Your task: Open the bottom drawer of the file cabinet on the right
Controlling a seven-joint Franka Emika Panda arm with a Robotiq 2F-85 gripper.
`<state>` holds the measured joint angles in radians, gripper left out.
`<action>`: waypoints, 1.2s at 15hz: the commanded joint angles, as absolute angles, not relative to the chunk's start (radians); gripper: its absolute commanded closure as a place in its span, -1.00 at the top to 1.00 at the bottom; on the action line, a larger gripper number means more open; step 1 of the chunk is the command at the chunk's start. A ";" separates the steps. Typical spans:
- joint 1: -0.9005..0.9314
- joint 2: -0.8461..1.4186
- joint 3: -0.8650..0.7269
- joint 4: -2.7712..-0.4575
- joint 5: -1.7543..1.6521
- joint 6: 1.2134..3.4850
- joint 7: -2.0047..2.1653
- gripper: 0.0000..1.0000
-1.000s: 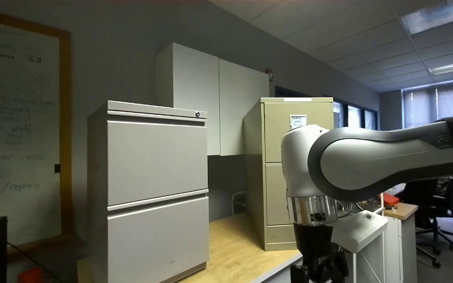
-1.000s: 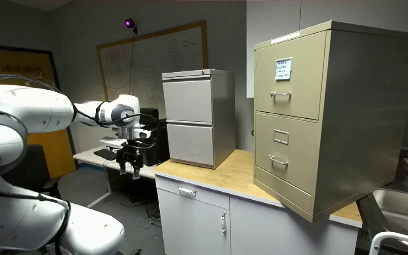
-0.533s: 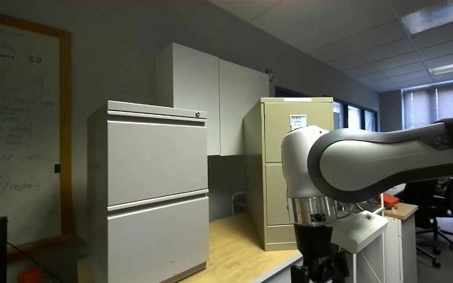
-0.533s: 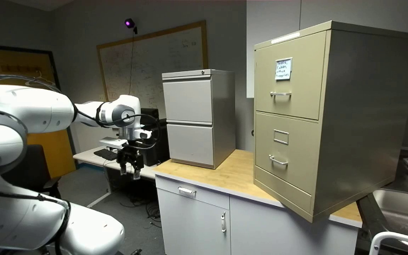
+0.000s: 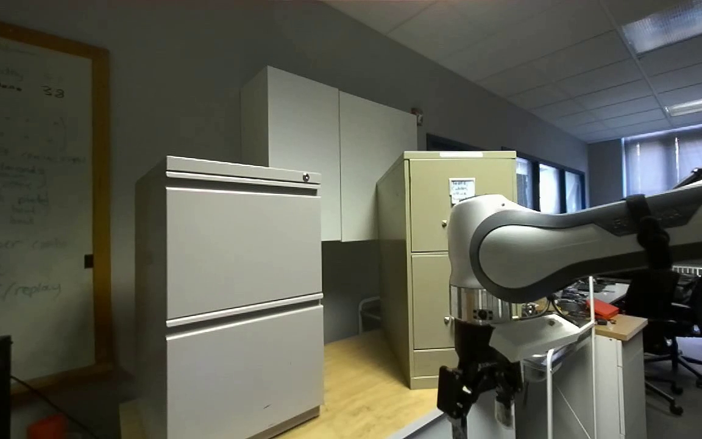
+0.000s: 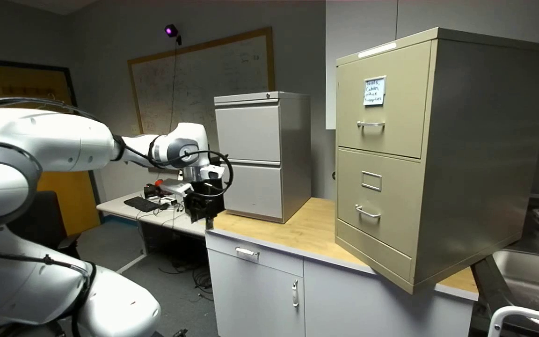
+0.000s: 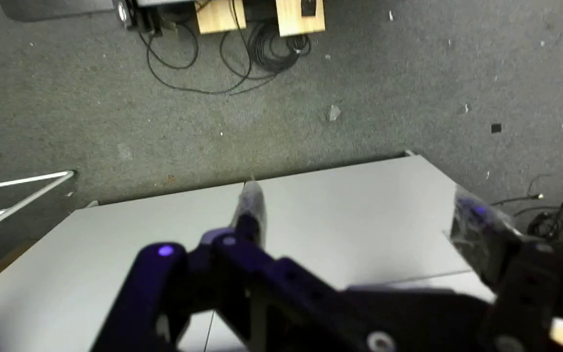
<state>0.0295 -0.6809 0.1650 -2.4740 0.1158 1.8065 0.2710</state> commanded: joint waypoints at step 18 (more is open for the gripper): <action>-0.150 -0.173 -0.198 -2.141 0.465 2.424 0.302 1.00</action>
